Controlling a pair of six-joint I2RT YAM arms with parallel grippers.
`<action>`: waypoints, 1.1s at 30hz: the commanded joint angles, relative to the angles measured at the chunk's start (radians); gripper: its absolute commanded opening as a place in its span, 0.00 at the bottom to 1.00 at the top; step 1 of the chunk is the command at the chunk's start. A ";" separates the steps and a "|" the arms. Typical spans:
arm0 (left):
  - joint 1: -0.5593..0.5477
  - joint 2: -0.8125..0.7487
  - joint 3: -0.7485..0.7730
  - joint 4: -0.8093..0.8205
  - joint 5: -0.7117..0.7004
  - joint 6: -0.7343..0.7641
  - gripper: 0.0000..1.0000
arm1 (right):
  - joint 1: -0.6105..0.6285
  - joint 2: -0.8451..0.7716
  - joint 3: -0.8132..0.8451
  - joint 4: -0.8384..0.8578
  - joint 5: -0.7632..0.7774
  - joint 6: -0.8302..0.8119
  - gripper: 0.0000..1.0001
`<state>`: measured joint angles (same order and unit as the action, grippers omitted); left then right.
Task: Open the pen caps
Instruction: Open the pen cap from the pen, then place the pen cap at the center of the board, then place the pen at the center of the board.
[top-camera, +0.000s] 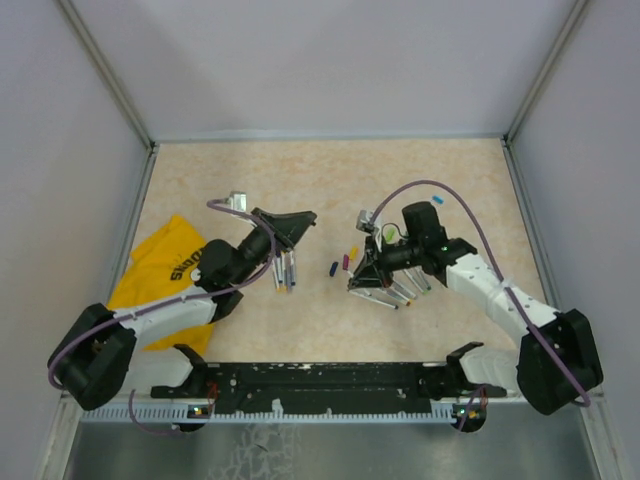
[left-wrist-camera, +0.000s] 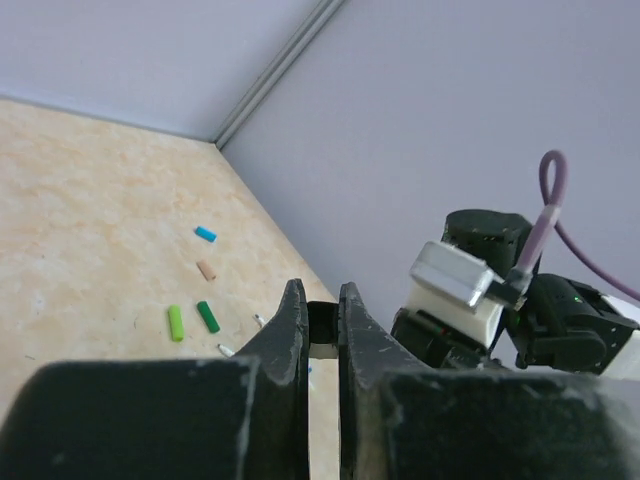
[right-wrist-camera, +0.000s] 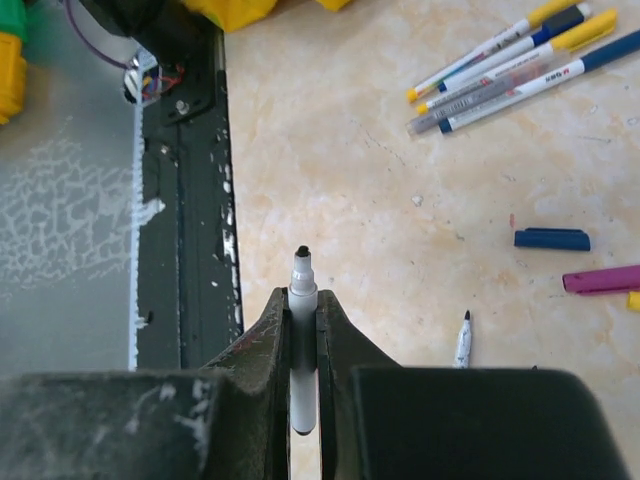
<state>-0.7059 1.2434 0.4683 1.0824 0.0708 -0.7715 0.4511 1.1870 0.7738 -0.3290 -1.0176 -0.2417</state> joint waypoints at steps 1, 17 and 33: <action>0.022 -0.068 0.014 -0.031 -0.023 0.014 0.00 | 0.055 0.038 0.018 -0.031 0.078 -0.059 0.00; 0.025 -0.118 -0.064 -0.677 -0.148 -0.096 0.00 | 0.334 0.250 0.042 -0.075 0.736 -0.145 0.00; 0.025 0.110 0.039 -0.701 -0.058 -0.132 0.00 | 0.358 0.291 0.043 -0.096 0.789 -0.176 0.05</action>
<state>-0.6865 1.3300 0.4828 0.3740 -0.0101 -0.8875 0.7979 1.4647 0.7742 -0.4267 -0.2512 -0.3977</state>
